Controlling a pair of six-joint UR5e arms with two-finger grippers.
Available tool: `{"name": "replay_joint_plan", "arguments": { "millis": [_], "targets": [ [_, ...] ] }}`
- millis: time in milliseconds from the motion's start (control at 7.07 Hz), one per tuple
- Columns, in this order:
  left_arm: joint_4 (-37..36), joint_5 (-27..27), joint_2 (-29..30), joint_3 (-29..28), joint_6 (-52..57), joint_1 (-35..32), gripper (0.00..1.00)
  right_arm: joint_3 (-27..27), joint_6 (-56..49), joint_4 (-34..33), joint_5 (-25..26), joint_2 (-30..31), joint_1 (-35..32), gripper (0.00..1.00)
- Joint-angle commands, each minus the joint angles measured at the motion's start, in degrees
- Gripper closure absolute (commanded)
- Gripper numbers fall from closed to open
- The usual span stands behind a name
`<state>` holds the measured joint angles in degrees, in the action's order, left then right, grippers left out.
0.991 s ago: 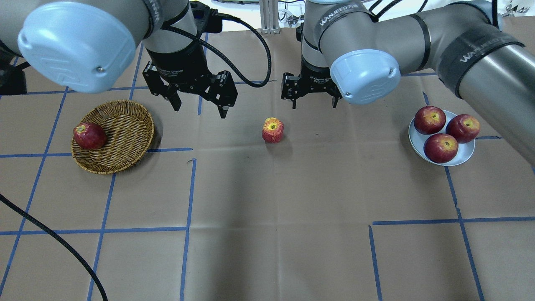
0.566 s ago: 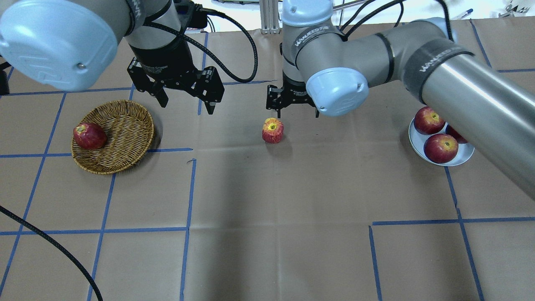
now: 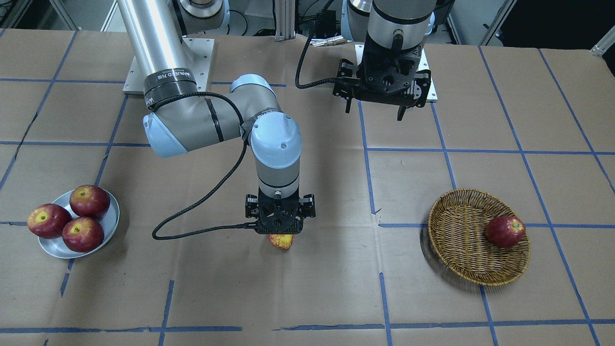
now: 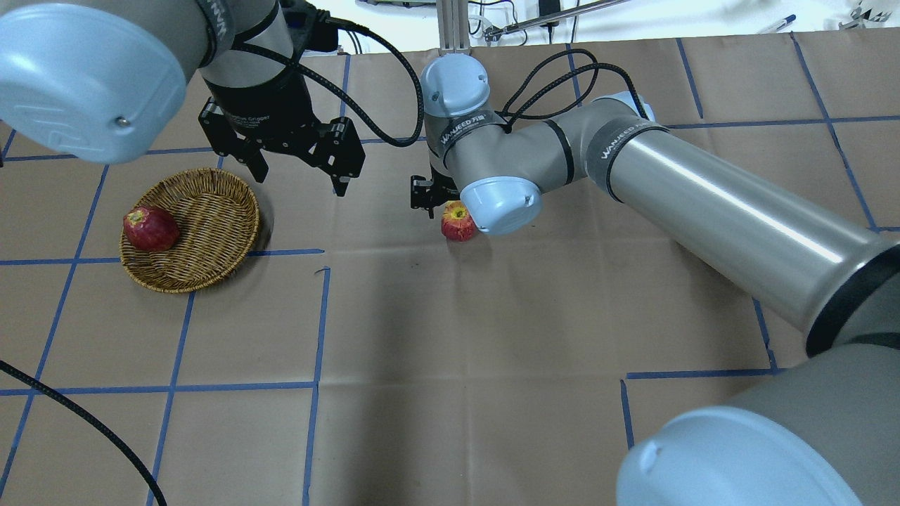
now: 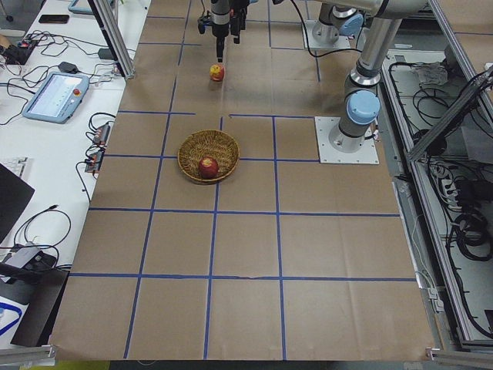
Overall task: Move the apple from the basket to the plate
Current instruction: 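Close the right gripper on the apple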
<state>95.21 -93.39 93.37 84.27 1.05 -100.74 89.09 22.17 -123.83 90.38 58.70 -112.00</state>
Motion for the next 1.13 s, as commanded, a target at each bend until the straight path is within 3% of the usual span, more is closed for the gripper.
{"name": "replay_joint_plan", "arguments": {
  "millis": [0, 142, 283, 425, 566, 708, 991],
  "targets": [
    [0.1, -0.1, 0.1, 0.0, 0.0, 0.0, 0.01, 0.1, -0.6, -1.1, 0.1, -2.4, 0.0, 0.0],
    [0.0, 0.0, 0.2, 0.0, 0.0, 0.0, 0.01, -0.1, -0.8, -1.1, -0.1, -3.5, 0.1, 0.0],
    [0.0, 0.0, 0.2, 0.0, 0.0, -0.1, 0.01, -0.1, -0.7, -1.1, -0.3, -3.8, 0.0, 0.08],
    [0.0, 0.0, 0.2, 0.0, 0.0, 0.0, 0.01, -0.1, -0.7, -1.1, -0.4, -3.9, 0.1, 0.32],
    [0.0, 0.0, 0.2, 0.0, 0.0, 0.0, 0.01, -0.5, -0.8, -1.1, -0.5, -3.9, 0.1, 0.49],
    [0.0, 0.0, 0.2, 0.0, 0.0, -0.1, 0.01, -0.6, -0.8, -1.1, -0.5, -3.2, 0.3, 0.54],
    [0.0, 0.0, 0.2, 0.0, 0.0, -0.1, 0.01, -0.6, -0.7, -0.2, -0.1, 1.0, 1.7, 0.54]
  ]
}}
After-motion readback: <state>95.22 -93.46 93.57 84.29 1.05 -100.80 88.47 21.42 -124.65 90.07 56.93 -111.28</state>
